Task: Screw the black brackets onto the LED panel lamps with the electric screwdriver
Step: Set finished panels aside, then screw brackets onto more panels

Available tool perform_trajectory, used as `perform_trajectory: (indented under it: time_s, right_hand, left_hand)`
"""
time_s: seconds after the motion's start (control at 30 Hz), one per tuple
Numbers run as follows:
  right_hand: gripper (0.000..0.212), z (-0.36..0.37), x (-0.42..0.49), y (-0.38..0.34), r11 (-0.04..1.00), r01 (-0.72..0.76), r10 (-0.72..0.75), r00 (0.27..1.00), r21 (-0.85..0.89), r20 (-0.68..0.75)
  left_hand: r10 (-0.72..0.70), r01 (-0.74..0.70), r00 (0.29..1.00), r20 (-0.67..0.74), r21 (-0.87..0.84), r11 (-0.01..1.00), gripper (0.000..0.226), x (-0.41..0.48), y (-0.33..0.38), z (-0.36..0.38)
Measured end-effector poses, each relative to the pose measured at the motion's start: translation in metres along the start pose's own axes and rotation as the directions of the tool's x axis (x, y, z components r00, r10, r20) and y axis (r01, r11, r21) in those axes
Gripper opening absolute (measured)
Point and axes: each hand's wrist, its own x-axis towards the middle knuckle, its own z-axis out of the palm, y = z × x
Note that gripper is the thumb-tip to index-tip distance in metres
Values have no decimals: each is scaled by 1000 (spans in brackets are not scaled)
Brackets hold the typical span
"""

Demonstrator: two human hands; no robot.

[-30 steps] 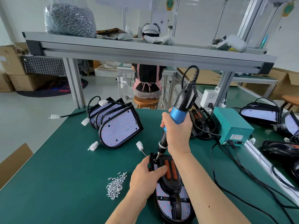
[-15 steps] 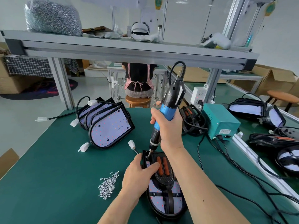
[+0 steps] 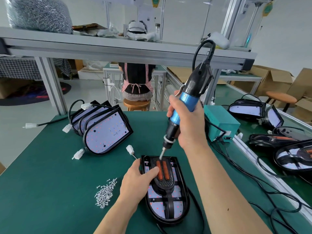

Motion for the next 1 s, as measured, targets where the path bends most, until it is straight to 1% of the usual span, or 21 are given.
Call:
perform_trajectory:
  time_s: [0.07,0.17,0.2,0.27,0.37,0.43,0.53,0.63,0.73,0.8,0.83,0.87,0.9,0.93,0.97,1.0]
  right_hand:
    - [24,-17,7,-5,993,-115,112,988,-20,-106]
    - [23,-53,11,1,940,-332,308,924,-75,-226]
    - [27,-65,10,6,914,-395,362,898,-93,-249]
    - [41,-89,4,21,847,-511,458,840,-142,-291]
    - [51,-112,-13,46,732,-640,559,760,-233,-333]
    - [50,-120,-24,63,686,-663,560,744,-299,-365]
    - [42,-123,-36,77,603,-642,503,766,-473,-400]
    - [39,-123,-42,83,425,-589,424,800,-687,-424]
    - [38,-120,-46,86,294,-539,369,826,-790,-426]
    - [38,-117,-47,86,209,-483,303,859,-850,-413]
    - [42,-116,-49,86,160,-439,267,881,-884,-390]
    - [52,-114,-51,86,107,-382,227,908,-918,-352]
    - [59,-112,-54,85,60,-313,181,937,-948,-298]
    - [60,-109,-58,84,34,-231,123,966,-972,-225]
    - [56,-105,-63,83,42,-140,65,988,-989,-137]
    - [49,-101,-68,82,80,-49,19,999,-996,-47]
  left_hand:
    - [7,-7,1000,0,-9,1000,49,0,0,0]
    - [10,-10,1000,-6,-7,1000,49,0,-1,0]
    - [10,-10,1000,-6,-7,1000,47,-1,-1,1]
    - [6,-6,1000,-8,-7,1000,43,-1,-1,0]
    - [0,0,1000,-15,-11,1000,35,-1,-1,0]
    - [4,-5,1000,-13,-14,1000,32,-1,-1,0]
    - [9,-9,1000,-6,-22,1000,34,-2,-1,-1]
    - [4,-4,1000,-2,-29,1000,42,-3,0,-1]
    - [4,-5,1000,-3,-33,999,43,-4,0,-1]
    - [10,-9,1000,6,-41,999,43,-5,0,-1]
    - [11,-11,1000,11,-47,999,44,-5,0,-1]
    - [12,-12,1000,15,-56,998,45,-5,1,-1]
    - [13,-12,1000,17,-64,998,47,-5,1,-1]
    - [15,-14,1000,17,-71,997,47,-5,1,-1]
    - [20,-19,1000,14,-76,997,47,-5,0,-1]
    - [28,-27,1000,10,-80,996,45,-5,0,-1]
